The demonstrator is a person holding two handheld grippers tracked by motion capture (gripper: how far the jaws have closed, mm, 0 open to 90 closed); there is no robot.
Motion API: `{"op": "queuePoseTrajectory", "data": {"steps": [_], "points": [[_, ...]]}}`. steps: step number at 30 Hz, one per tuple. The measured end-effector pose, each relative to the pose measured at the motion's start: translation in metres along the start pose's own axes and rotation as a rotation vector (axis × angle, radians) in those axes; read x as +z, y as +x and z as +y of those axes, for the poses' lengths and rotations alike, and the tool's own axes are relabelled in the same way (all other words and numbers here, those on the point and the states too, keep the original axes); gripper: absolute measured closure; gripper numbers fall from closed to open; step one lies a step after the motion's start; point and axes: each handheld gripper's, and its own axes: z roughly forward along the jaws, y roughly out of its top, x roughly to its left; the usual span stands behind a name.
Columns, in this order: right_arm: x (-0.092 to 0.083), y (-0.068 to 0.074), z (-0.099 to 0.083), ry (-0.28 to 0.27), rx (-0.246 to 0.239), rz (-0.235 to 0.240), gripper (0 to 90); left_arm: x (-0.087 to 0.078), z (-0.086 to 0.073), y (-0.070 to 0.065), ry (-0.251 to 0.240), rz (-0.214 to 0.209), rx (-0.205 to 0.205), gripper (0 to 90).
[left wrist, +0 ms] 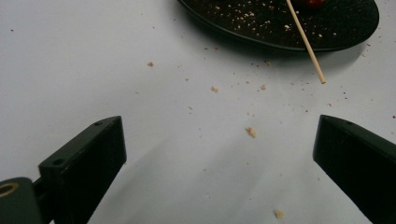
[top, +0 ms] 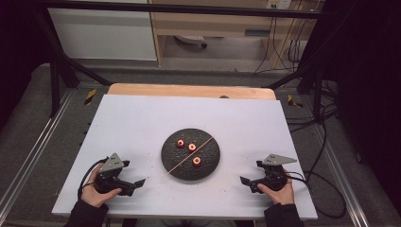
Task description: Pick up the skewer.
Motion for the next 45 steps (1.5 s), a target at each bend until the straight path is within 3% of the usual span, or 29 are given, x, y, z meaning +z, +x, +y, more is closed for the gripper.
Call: {"op": "queuePoseTrajectory", "data": {"steps": [9,19,34,45], "points": [[0.000,0.000,0.000,0.000,-0.002,0.005,0.9,0.002,0.001,-0.001,0.015,-0.003,-0.008,2.8],[0.000,0.001,0.000,-0.003,0.008,0.007,0.8,0.005,0.005,-0.008,0.024,-0.010,0.009,2.9],[0.000,0.000,0.000,-0.005,0.004,0.007,0.9,0.008,0.018,-0.015,0.023,-0.023,0.013,3.4],[0.000,0.000,0.001,-0.004,0.002,0.007,0.8,0.012,0.031,-0.019,0.049,-0.031,0.030,3.3]]}}
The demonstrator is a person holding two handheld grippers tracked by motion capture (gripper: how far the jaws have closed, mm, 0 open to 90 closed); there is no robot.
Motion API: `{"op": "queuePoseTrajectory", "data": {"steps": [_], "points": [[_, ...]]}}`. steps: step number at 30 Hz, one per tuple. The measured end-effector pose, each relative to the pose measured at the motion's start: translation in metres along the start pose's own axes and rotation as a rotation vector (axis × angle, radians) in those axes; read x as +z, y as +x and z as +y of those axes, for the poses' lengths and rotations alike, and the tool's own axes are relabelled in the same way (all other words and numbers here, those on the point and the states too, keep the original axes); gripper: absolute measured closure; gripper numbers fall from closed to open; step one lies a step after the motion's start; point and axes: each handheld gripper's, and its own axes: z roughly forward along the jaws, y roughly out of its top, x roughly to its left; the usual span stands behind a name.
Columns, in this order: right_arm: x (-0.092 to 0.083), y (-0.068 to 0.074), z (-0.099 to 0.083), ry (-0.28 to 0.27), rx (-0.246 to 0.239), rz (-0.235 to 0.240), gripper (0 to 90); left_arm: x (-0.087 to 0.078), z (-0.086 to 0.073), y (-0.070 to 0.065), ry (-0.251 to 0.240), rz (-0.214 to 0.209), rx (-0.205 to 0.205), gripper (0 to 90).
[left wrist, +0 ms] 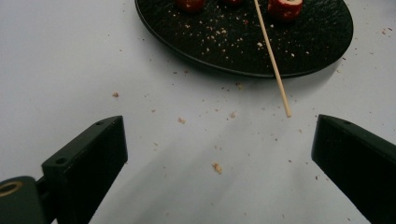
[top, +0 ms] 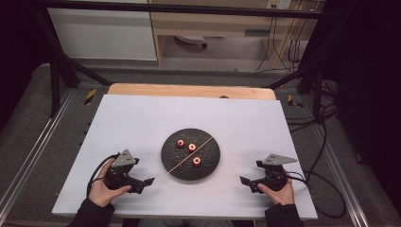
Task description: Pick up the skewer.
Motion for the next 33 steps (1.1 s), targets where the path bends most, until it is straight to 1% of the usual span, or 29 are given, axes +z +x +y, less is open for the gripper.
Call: {"op": "queuePoseTrajectory", "data": {"steps": [4,8,11,19,23,27,30,33], "points": [[0.000,0.000,0.000,0.003,-0.002,-0.001,0.8,0.002,0.006,-0.001,0.004,-0.002,0.004,3.3],[0.000,0.000,0.000,0.003,-0.003,-0.001,0.8,0.006,0.015,-0.004,0.010,-0.005,0.016,3.3],[0.000,0.000,0.000,0.007,-0.003,0.000,0.8,0.008,0.019,-0.006,0.013,-0.004,0.024,3.3],[0.000,0.000,0.000,0.007,-0.002,0.002,0.8,0.014,0.033,-0.010,0.035,-0.014,0.040,3.4],[0.000,0.000,0.000,0.008,-0.003,0.001,0.8,0.018,0.041,-0.013,0.043,-0.022,0.054,4.3],[0.000,0.000,0.000,0.010,-0.002,0.002,0.8,0.025,0.051,-0.018,0.061,-0.027,0.067,4.9],[0.001,0.000,0.000,0.010,-0.002,0.001,0.8,0.028,0.055,-0.020,0.067,-0.030,0.070,5.3],[0.001,0.000,0.000,0.012,-0.004,0.002,0.8,0.033,0.060,-0.023,0.084,-0.035,0.072,6.5]]}}
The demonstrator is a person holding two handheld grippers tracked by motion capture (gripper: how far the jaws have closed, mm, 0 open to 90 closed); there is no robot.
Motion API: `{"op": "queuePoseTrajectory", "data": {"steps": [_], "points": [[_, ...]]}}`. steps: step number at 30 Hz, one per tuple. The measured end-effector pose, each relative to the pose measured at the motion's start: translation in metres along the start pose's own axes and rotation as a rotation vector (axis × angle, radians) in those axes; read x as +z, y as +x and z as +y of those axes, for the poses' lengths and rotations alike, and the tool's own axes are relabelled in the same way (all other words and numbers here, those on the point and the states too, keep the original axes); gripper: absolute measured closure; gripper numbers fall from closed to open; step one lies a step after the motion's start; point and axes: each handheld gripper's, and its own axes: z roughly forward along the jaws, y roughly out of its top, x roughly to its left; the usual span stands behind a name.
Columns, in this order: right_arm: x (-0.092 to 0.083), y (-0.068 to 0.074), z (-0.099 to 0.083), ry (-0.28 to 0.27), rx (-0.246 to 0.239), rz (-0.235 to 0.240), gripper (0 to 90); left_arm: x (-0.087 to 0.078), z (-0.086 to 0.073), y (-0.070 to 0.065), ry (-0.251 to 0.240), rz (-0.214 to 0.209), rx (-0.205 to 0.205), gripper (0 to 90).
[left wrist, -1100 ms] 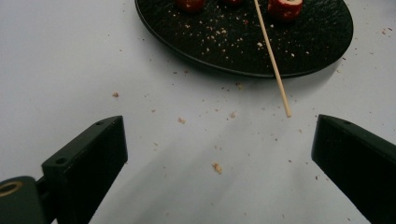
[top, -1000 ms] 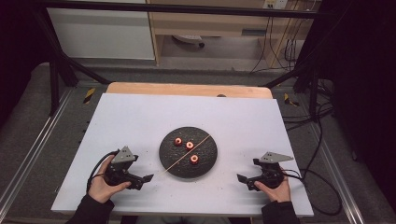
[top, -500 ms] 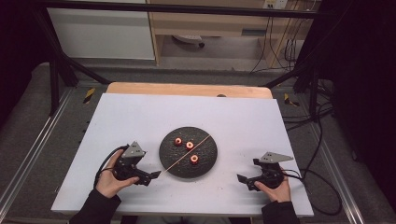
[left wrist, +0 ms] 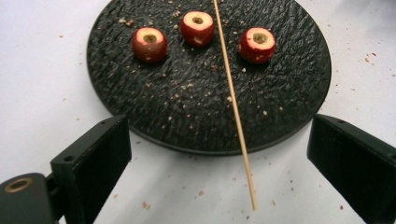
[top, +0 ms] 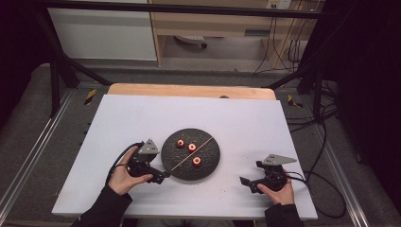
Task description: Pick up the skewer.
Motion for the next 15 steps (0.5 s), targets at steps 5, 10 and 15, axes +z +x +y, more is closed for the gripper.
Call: {"op": "queuePoseTrajectory", "data": {"steps": [5,10,15], "points": [[0.000,0.000,0.000,0.004,0.001,0.001,0.8,0.009,0.009,-0.002,0.024,-0.008,-0.004,8.1],[0.000,0.000,0.000,0.004,-0.002,0.000,0.8,0.017,0.017,-0.004,0.047,-0.006,-0.002,12.6],[0.000,0.000,0.000,0.004,0.003,-0.001,0.9,0.025,0.023,-0.005,0.070,0.011,-0.010,17.5]]}}
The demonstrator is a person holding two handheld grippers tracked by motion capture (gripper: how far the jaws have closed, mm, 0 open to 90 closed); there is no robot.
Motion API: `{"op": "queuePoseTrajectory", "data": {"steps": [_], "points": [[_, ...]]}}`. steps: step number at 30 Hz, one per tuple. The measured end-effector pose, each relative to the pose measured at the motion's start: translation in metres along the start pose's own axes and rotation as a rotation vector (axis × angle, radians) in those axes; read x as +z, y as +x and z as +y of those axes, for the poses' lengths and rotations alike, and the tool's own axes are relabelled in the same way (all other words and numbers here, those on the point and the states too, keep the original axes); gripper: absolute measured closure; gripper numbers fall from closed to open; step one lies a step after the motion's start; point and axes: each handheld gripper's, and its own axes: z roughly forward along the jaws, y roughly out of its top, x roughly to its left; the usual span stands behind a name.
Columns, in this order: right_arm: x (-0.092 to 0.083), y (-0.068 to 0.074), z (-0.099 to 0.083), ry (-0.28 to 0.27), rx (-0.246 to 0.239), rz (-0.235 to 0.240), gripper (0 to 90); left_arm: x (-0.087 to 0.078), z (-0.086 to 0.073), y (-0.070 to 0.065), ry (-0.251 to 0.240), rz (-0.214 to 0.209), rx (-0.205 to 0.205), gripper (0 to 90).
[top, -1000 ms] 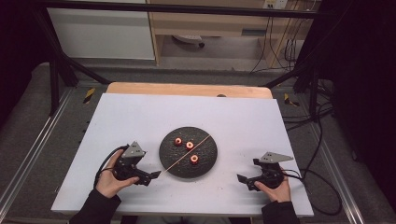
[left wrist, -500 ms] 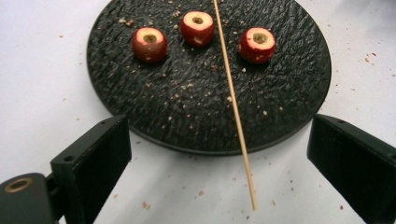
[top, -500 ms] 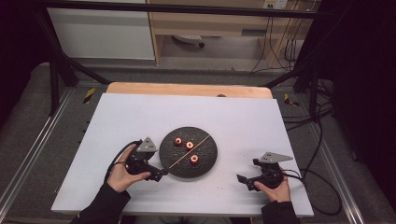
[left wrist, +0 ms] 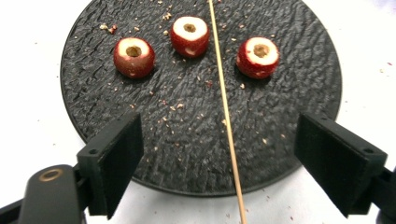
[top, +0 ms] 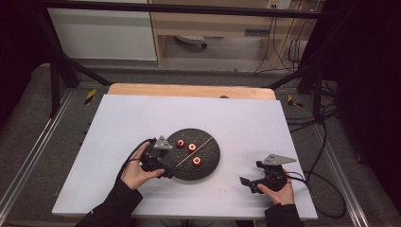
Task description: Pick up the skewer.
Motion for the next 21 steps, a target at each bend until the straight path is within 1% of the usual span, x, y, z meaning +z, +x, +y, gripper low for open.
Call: {"op": "queuePoseTrajectory", "data": {"steps": [3,5,6,8,10,11,14,17,18,20,21], "points": [[0.000,0.000,0.000,0.001,0.000,0.000,0.9,0.005,0.002,0.000,0.017,0.002,-0.008,19.8],[0.001,0.000,0.000,0.000,-0.007,0.002,0.9,0.009,0.004,0.000,0.033,0.004,-0.009,24.7],[0.001,0.000,0.000,0.000,-0.007,0.002,0.9,0.010,0.004,0.000,0.039,0.007,-0.010,24.7],[0.001,0.000,0.000,0.003,-0.004,0.001,0.9,0.013,0.006,0.000,0.052,0.011,-0.014,27.5],[0.001,0.000,0.000,0.001,-0.006,0.002,0.8,0.016,0.007,0.000,0.063,0.019,-0.013,31.6],[0.001,0.000,0.000,0.001,-0.006,0.002,0.8,0.017,0.007,0.000,0.065,0.027,-0.011,31.6],[0.001,0.000,0.000,0.002,-0.005,0.002,0.9,0.019,0.009,-0.001,0.072,0.024,-0.010,37.9],[0.001,0.000,0.000,0.001,-0.006,0.002,0.9,0.021,0.010,-0.003,0.090,0.040,0.002,42.0],[0.001,0.000,0.000,0.001,-0.006,0.003,0.9,0.022,0.011,-0.003,0.097,0.040,0.008,44.1],[0.000,0.000,0.000,0.003,-0.004,0.002,0.8,0.023,0.013,-0.004,0.104,0.030,0.003,50.5],[0.000,0.000,0.000,0.003,-0.004,0.002,0.8,0.024,0.013,-0.004,0.104,0.027,0.004,50.5]]}}
